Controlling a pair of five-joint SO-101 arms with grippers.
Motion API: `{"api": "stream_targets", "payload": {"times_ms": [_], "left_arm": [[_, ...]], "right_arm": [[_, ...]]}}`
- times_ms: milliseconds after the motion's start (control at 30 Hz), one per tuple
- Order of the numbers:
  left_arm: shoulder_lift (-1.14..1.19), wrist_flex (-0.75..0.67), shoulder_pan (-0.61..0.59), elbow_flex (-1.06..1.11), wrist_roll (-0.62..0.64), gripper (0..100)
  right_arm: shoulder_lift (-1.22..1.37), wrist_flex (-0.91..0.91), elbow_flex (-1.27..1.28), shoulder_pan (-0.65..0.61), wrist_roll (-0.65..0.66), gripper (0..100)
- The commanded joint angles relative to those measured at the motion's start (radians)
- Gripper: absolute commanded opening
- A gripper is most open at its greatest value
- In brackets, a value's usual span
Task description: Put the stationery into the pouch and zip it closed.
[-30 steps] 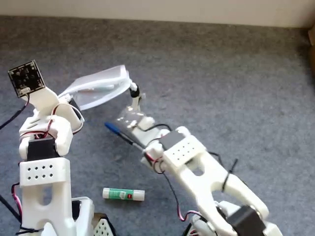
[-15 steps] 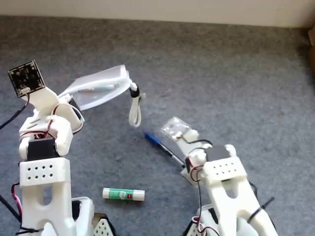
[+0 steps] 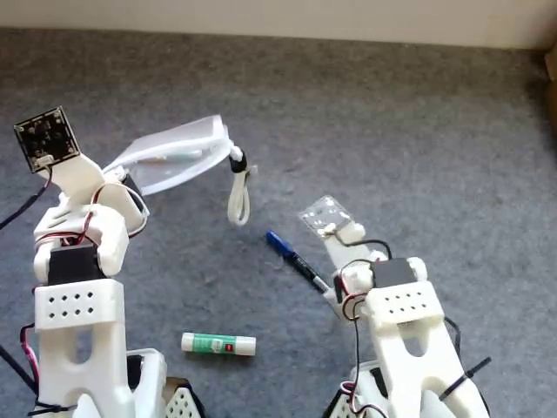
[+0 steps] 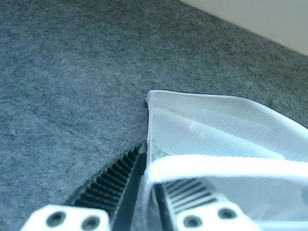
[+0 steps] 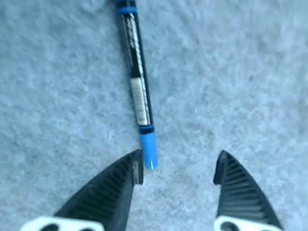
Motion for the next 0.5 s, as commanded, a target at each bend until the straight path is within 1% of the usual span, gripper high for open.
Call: {"api": "stream_targets", "payload": {"times_ms": [0,133,200,300,467], "left_arm": [[-0.012,-0.021,-0.016,-0.028,0.008,1],[-0.012,-0.023,-0.015,-0.024,0.008,1],[-0.012,-0.023,-0.015,-0.021,0.006,1],[-0.012,-0.023,-0.015,-0.019,0.006,1],[-0.012,-0.023,-0.015,-0.019,0.006,1]], "right_arm": [[-0.024,-0.002,-0.111,-0.104,-0.046,23.8],[-0.022,-0.016,-0.199,-0.255,-0.178,23.8],[-0.004,-0.091,-0.222,-0.300,-0.213,23.8],[0.091,-0.219,-0.232,-0.309,-0.222,23.8],[0.337,-0.334,-0.277,-0.308,-0.224,23.8]]}}
